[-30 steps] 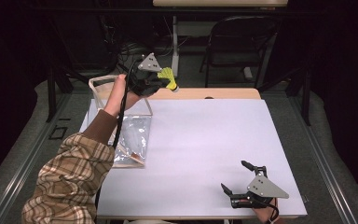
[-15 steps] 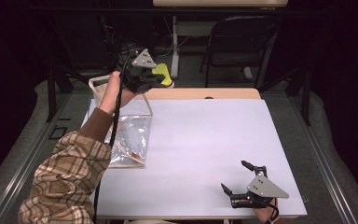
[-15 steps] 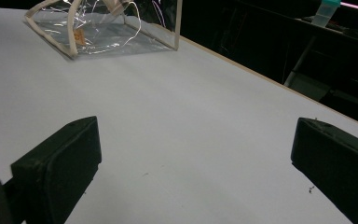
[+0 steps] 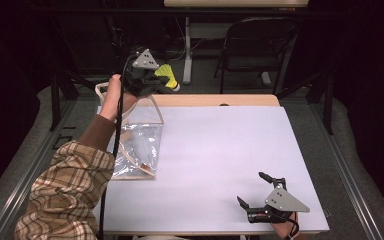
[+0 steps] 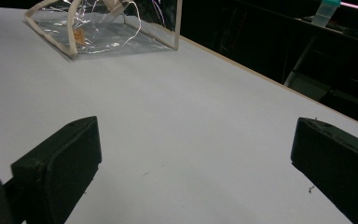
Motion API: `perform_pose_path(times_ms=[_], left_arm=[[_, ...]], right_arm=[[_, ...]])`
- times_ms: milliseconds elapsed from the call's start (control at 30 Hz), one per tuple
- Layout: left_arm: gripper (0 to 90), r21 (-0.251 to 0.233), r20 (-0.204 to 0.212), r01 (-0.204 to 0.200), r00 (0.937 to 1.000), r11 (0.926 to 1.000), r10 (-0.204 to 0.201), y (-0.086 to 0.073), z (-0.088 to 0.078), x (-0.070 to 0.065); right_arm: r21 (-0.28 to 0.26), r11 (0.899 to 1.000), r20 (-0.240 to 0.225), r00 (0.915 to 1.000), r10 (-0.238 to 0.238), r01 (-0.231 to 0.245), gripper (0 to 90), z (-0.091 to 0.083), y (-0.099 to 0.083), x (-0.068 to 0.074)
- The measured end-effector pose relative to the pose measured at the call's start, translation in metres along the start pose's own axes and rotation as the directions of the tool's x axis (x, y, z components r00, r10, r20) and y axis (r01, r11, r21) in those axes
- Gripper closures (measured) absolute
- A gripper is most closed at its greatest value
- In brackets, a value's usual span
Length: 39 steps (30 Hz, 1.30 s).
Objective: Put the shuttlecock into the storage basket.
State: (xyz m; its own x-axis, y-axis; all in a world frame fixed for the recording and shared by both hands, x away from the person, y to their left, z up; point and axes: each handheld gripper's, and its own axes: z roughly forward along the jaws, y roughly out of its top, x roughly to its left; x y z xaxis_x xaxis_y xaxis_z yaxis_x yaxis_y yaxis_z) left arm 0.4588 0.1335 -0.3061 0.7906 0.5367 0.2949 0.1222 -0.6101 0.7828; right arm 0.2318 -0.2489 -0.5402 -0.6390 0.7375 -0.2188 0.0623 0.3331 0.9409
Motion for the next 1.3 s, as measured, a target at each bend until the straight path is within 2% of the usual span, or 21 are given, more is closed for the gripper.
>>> perform_pose_path(times_ms=[567, 1300], left_arm=[[90.0, -0.005, -0.049, 0.032, 0.9983, 0.9995, -0.032, -0.01, -0.015, 0.015], [90.0, -0.009, -0.092, 0.061, 0.9938, 0.9981, -0.062, -0.02, -0.031, 0.028]], right_arm=[[0.0, 1.0, 0.001, 1.0, 0.0, 0.0, 1.2, 0.0, 0.0, 0.0], [0.004, 1.0, 0.003, 1.0, -0.001, 0.001, 1.3, 0.0, 0.0, 0.0]])
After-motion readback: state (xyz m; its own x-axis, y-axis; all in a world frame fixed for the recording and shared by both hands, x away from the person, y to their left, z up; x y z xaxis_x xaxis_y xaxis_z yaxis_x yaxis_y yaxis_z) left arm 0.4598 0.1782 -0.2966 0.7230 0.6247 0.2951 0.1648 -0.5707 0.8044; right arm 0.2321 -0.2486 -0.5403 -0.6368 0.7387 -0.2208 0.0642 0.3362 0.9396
